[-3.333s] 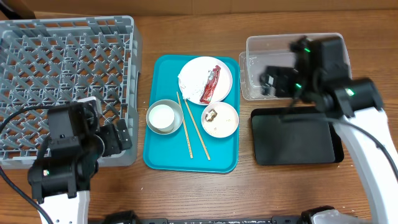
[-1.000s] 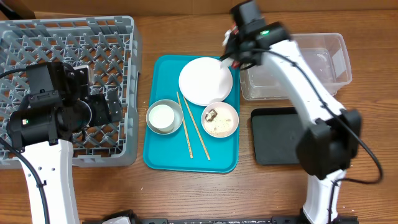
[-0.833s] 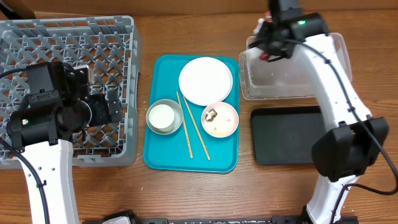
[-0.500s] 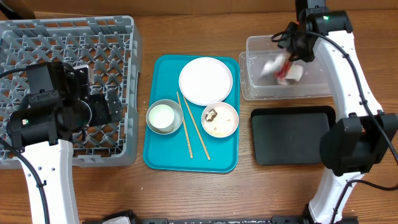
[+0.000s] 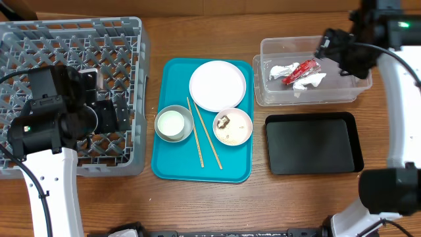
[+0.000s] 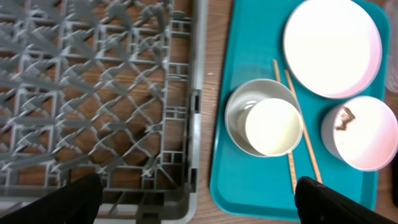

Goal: Sort waste into correct bins and load items into the dishwasher
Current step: 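Carry the wrapper and tissue with right gripper into the clear bin and release, then grasp the pink bowl of rice scraps with the right gripper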

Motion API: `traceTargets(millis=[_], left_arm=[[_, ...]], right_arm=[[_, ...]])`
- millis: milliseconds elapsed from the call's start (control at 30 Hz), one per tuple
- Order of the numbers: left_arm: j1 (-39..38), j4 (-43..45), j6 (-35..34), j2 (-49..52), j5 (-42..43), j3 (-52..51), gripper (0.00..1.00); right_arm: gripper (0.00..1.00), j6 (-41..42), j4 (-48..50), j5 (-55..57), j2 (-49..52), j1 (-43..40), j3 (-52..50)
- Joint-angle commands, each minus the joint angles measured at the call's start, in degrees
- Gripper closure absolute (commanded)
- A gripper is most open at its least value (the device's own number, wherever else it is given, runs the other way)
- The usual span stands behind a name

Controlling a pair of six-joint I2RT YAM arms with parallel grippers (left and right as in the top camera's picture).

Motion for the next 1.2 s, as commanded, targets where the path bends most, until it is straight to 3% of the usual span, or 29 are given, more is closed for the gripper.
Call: traceTargets(millis=[0, 167, 333, 433, 567, 800, 967, 1033, 1167], left_arm=[[-3.8, -0.4, 5.5, 0.2, 3.2, 1.2, 0.00], [-9.2, -1.3, 7.1, 0.2, 1.1, 1.2, 0.00], [-9.8, -1.3, 7.1, 0.2, 0.9, 1.2, 0.00], [-9.7, -1.6, 6.9, 0.2, 0.4, 1.2, 0.00], [-9.7, -3.1, 4.9, 0.2, -2.3, 1.2, 0.00], [-9.7, -3.2, 4.9, 0.2, -1.2, 1.2, 0.00], [-9.7, -3.2, 4.5, 0.2, -1.2, 1.2, 0.00], [-9.7, -3.2, 4.5, 0.2, -1.2, 1.2, 0.00], [-9.7, -3.2, 4.5, 0.2, -1.2, 1.2, 0.00]], right_arm=[[0.16, -5.7, -4.5, -4.1, -2.0, -1.2, -0.2], [0.16, -7.0, -7.3, -4.1, -8.0, -1.2, -0.3], [0.16, -8.2, -7.0, -4.3, -16.3, -0.9, -5.8], [0.16, -8.2, -1.4, -4.3, -24.3, 0.0, -19.8], [0.15, -8.2, 9.9, -5.2, -29.9, 8.3, -35.0], [0.23, -7.9, 22.9, -4.9, -21.3, 27.5, -39.6], [0.28, -2.5, 33.1, -1.4, -8.3, 39.3, -39.6], [0.37, -1.7, 35.8, -0.7, -3.7, 42.2, -39.6], [0.42, 2.2, 38.1, 1.6, 1.6, 44.6, -39.6]])
